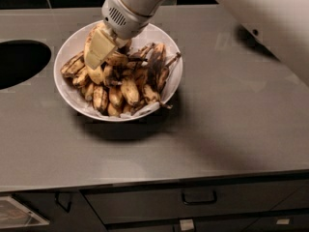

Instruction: Pick banana from white bowl

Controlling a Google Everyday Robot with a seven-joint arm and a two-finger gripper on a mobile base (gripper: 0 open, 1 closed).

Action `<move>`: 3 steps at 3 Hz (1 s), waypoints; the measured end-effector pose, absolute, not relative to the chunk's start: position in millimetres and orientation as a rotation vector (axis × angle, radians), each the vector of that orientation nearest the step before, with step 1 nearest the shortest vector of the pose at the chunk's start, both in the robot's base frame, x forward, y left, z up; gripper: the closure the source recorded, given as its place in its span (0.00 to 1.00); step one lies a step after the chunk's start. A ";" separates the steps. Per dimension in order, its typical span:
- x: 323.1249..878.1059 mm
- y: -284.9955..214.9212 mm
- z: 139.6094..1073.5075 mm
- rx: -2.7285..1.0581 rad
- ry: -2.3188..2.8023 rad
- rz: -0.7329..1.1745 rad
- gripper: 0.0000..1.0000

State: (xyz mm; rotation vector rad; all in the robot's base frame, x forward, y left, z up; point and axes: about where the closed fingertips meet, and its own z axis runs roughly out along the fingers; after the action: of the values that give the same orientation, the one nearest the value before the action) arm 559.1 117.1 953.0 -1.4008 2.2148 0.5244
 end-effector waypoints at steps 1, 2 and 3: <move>557.7 118.3 945.5 -1.390 2.264 0.516 0.52; 559.4 118.3 949.2 -1.390 2.264 0.516 0.71; 554.4 115.9 945.8 -1.352 2.276 0.522 0.94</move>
Offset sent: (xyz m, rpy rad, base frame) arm -0.0050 -0.0005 -0.0291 -0.0865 0.0946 -0.0786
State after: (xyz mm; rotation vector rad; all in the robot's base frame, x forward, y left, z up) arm 554.4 115.9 945.8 -1.3517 2.2763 0.5221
